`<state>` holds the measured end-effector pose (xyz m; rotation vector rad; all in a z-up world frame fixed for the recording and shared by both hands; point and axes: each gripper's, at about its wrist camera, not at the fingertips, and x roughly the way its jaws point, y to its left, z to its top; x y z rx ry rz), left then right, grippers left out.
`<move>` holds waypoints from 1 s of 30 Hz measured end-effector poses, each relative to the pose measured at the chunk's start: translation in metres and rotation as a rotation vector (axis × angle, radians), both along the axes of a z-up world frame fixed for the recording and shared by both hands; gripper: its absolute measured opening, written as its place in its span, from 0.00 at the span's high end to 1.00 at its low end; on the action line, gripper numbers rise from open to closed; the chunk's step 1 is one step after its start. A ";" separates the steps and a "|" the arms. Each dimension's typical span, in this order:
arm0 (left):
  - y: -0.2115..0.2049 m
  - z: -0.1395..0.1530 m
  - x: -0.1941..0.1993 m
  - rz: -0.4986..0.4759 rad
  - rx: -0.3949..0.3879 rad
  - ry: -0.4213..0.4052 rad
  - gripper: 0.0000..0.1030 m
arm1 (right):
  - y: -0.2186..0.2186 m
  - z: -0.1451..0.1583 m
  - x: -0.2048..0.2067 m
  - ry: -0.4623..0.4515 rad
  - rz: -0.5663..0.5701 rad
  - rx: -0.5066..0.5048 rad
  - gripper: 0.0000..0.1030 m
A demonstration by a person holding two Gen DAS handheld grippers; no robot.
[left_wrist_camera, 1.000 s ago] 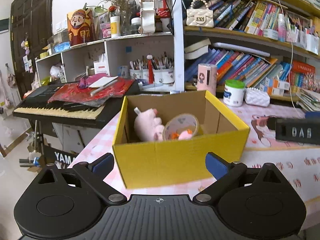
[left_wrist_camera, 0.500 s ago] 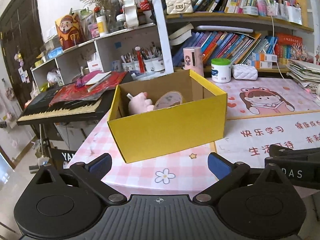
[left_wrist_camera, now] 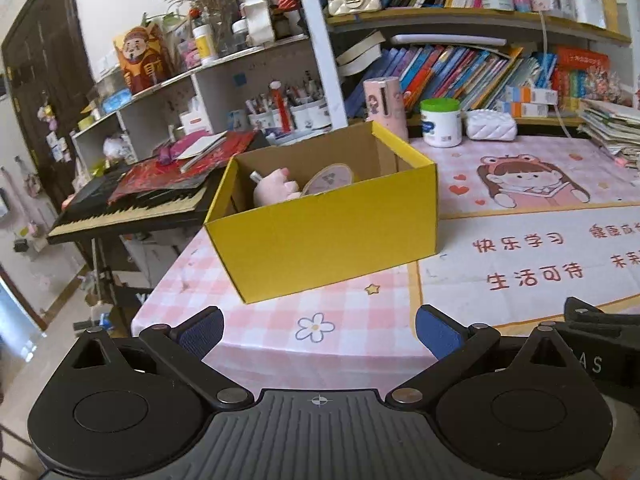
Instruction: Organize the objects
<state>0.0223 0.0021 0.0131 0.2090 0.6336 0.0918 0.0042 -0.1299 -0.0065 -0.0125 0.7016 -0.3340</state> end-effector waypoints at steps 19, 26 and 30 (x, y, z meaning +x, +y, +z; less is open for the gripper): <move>-0.006 0.002 -0.003 0.024 -0.003 0.002 0.00 | -0.005 0.000 -0.002 0.016 -0.009 -0.007 0.01; -0.009 0.003 -0.003 0.021 0.001 -0.007 0.00 | -0.009 -0.001 -0.003 0.013 -0.010 0.002 0.01; -0.009 0.004 -0.004 0.027 0.004 -0.013 0.00 | -0.009 -0.001 -0.003 0.013 -0.006 0.004 0.01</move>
